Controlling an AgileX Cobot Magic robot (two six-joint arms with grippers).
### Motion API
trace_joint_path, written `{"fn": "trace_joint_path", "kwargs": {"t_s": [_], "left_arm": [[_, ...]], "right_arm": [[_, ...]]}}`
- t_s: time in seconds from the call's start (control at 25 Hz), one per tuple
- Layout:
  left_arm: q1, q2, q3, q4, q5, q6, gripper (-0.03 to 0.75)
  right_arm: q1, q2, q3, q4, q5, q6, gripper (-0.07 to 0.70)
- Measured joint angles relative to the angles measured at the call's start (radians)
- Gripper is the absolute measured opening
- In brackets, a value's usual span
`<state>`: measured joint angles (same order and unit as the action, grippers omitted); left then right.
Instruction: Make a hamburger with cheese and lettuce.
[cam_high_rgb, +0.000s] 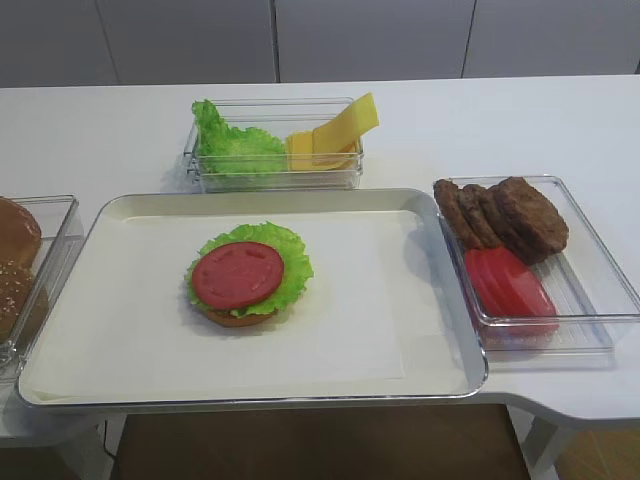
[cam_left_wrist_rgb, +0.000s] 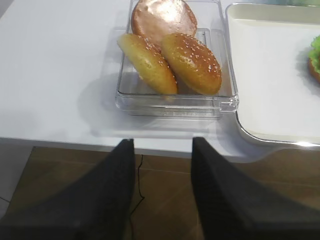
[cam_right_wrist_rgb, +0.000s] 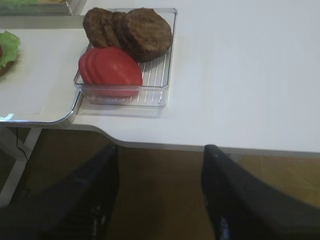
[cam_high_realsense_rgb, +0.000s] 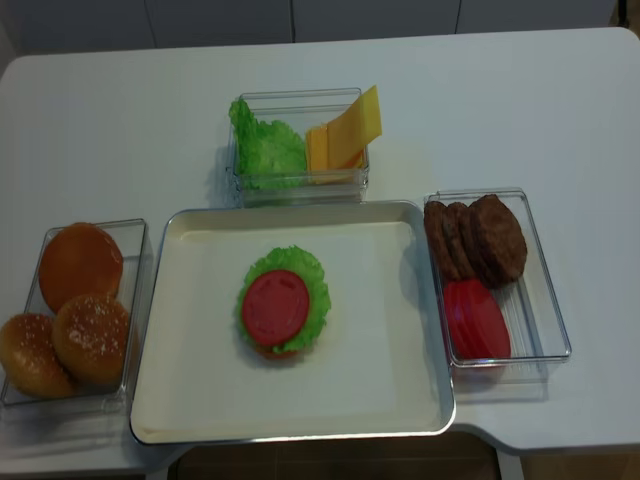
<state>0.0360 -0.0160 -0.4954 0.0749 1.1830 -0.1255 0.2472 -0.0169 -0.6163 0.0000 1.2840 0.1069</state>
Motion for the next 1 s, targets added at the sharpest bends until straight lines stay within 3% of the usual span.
{"fn": "trace_joint_path", "kwargs": {"t_s": [0.12, 0.4, 1.0], "left_arm": [[0.000, 0.000, 0.000, 0.000, 0.000, 0.000, 0.285], [0.000, 0.000, 0.000, 0.000, 0.000, 0.000, 0.285], [0.000, 0.000, 0.000, 0.000, 0.000, 0.000, 0.285]], "right_arm": [[0.000, -0.003, 0.052, 0.006, -0.010, -0.019, 0.383], [0.000, -0.003, 0.124, 0.023, -0.124, -0.107, 0.370], [0.000, -0.003, 0.135, 0.023, -0.132, -0.152, 0.367]]}}
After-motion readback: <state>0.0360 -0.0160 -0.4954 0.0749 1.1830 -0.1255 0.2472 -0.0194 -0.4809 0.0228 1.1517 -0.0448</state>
